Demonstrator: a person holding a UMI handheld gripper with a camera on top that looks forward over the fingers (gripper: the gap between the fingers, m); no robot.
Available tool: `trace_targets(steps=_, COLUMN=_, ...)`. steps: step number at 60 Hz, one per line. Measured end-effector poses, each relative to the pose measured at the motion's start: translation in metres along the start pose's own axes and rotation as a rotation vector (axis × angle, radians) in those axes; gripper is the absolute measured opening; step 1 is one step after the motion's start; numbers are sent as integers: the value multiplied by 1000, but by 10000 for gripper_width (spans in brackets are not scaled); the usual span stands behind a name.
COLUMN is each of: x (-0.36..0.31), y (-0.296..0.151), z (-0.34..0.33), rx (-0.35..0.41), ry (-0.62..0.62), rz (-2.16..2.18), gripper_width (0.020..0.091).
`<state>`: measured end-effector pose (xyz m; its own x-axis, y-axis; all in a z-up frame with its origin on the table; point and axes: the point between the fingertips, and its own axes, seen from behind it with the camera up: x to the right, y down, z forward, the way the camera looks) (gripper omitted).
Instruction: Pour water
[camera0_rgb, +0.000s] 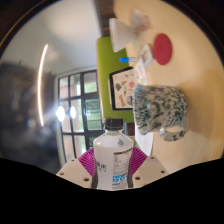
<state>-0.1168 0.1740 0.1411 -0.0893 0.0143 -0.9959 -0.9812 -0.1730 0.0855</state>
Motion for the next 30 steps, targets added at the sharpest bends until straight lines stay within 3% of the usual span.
trace_targets(steps=10, x=7, y=-34, z=2, rx=84, ry=-22, rz=242, gripper_width=400)
trace_targets(steps=30, x=3, y=-27, z=6, rx=48, ry=-17, rz=399, gripper_width=401)
